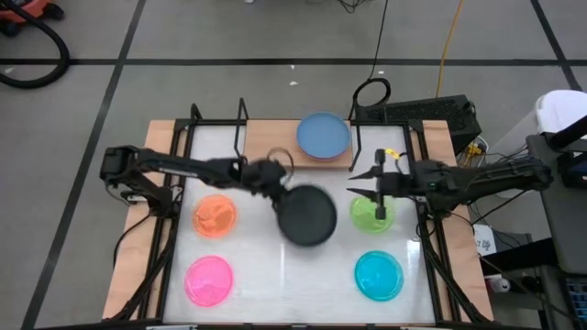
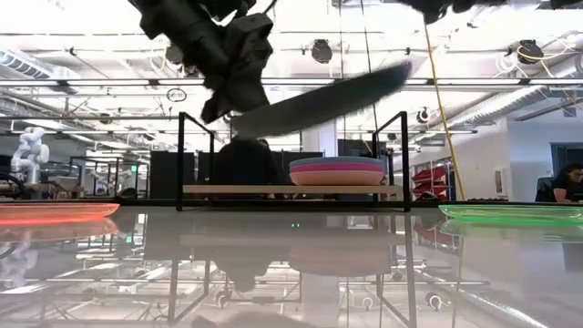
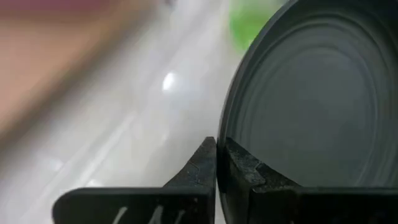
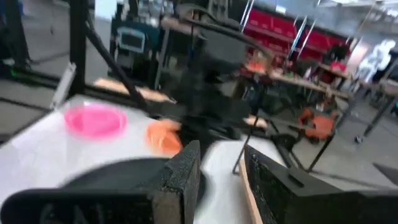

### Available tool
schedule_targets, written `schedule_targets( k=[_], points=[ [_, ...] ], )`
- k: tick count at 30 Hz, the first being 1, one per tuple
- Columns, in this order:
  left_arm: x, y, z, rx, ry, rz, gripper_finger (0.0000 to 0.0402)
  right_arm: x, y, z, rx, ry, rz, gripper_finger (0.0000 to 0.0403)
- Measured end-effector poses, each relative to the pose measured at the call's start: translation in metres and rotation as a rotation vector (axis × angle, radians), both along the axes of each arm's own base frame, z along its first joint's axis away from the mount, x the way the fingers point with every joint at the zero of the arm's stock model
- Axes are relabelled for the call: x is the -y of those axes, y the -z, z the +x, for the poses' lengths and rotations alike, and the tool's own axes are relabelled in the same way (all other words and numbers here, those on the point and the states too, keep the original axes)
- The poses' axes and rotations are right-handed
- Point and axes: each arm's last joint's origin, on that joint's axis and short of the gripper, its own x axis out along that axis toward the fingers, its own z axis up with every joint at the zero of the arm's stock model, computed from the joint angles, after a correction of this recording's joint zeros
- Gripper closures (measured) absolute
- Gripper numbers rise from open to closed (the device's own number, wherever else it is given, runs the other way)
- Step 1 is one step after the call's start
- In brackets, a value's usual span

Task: Place and stack plates onto a shelf
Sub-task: Stack the black plate on top of the blue plate on the shelf

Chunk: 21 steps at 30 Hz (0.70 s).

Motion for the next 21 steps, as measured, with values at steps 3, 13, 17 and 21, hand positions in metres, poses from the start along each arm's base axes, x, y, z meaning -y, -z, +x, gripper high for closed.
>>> schedule_targets(
  k=[3,13,17,21],
  points=[
    [-0.025,-0.021,-0.001,0.156,-0.076,0.019,0.0391,-0.001,-0.007,-0.010,0.048,-0.012,0.019,0.0291],
    [-0.101,-0.078,0.008,0.217,-0.161,0.124,0.0391,-0.001,0.007,-0.016,0.012,-0.011,0.090,0.0291],
    [-0.134,-0.089,0.012,0.153,-0.199,0.147,0.0391,-0.001,0.014,-0.016,-0.006,-0.010,0.098,0.0291],
    [-0.164,-0.074,0.015,0.080,-0.235,0.147,0.0391,-0.001,0.014,-0.016,-0.004,-0.010,0.101,0.0291]
  ],
)
